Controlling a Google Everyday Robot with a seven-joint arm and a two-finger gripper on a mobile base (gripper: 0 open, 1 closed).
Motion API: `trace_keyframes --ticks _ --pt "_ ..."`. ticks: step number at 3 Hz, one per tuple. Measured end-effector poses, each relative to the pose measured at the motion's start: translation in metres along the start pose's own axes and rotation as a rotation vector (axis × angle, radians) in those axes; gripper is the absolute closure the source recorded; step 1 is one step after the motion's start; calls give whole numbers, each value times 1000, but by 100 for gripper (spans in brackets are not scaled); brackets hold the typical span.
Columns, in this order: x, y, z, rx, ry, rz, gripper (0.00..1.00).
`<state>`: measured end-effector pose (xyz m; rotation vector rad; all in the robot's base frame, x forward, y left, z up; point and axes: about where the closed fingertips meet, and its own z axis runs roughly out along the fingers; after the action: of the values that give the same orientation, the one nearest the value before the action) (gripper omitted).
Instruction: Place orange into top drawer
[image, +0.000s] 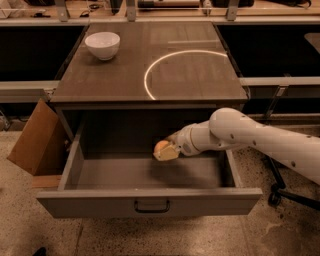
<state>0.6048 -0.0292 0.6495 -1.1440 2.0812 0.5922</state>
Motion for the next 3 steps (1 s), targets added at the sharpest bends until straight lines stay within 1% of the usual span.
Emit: trace_keyframes --ticks 1,3 --pt "4 -4 12 7 -8 12 58" --pt "6 -12 20 11 -24 22 11"
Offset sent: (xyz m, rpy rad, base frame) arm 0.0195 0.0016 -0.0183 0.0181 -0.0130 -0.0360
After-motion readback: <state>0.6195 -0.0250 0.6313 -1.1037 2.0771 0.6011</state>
